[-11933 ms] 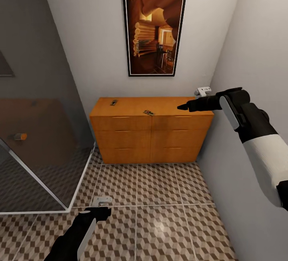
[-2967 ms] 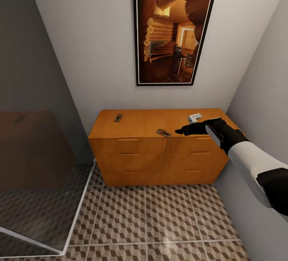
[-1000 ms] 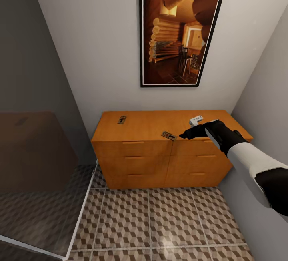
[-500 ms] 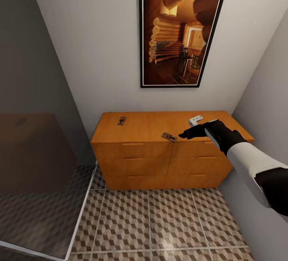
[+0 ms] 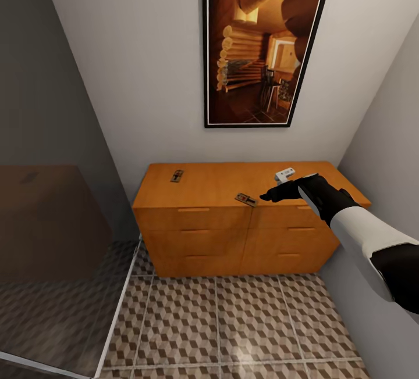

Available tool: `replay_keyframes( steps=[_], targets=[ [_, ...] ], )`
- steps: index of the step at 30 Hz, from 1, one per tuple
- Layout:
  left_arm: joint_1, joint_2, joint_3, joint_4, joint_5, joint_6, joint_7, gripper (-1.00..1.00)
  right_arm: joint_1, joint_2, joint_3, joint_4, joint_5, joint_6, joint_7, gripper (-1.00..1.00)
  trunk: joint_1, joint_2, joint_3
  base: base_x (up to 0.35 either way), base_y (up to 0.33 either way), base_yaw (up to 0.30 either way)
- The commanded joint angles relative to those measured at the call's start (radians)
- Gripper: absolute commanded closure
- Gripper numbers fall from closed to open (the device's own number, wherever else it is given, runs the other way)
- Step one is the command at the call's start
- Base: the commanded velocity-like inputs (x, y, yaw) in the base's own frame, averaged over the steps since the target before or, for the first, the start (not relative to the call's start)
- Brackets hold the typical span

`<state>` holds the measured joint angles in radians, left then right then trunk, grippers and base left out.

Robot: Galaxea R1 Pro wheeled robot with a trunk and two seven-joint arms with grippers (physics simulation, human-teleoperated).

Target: Take the four mousetraps from the cabinet in the bathroom and place them on the bathroom floor. Make sure all four end up on the same floor surface, and ensure that at least two of them are either under or directly next to the same bathroom sink.

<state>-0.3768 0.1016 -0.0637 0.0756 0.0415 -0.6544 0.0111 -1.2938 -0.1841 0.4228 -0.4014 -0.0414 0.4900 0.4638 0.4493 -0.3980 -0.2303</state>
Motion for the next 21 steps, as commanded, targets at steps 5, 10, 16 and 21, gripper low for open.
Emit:
replay_keyframes(
  steps=[5,10,16,21],
  targets=[
    [-0.002,0.000,-0.006,0.004,0.004,-0.007,0.001,-1.00,-0.001,-0.001,0.004,0.000,-0.006,0.006,0.002,-1.00,0.001,-0.002,-0.002,0.081,0.033,0.000],
    [-0.002,0.000,-0.007,0.004,0.004,-0.007,0.001,-1.00,-0.001,-0.001,0.004,0.002,-0.006,0.005,0.002,-1.00,0.001,-0.002,-0.002,0.101,0.044,0.000],
    [-0.002,0.000,-0.007,0.004,0.004,-0.006,0.001,-1.00,-0.001,-0.001,0.004,0.004,-0.006,0.004,0.002,-1.00,0.001,-0.002,-0.002,0.026,0.008,0.000],
    [-0.002,0.000,-0.007,0.004,0.004,-0.006,0.001,-1.00,-0.001,-0.001,0.004,0.005,-0.006,0.004,0.002,-1.00,0.001,-0.002,-0.002,0.002,0.001,0.000]
  ],
)
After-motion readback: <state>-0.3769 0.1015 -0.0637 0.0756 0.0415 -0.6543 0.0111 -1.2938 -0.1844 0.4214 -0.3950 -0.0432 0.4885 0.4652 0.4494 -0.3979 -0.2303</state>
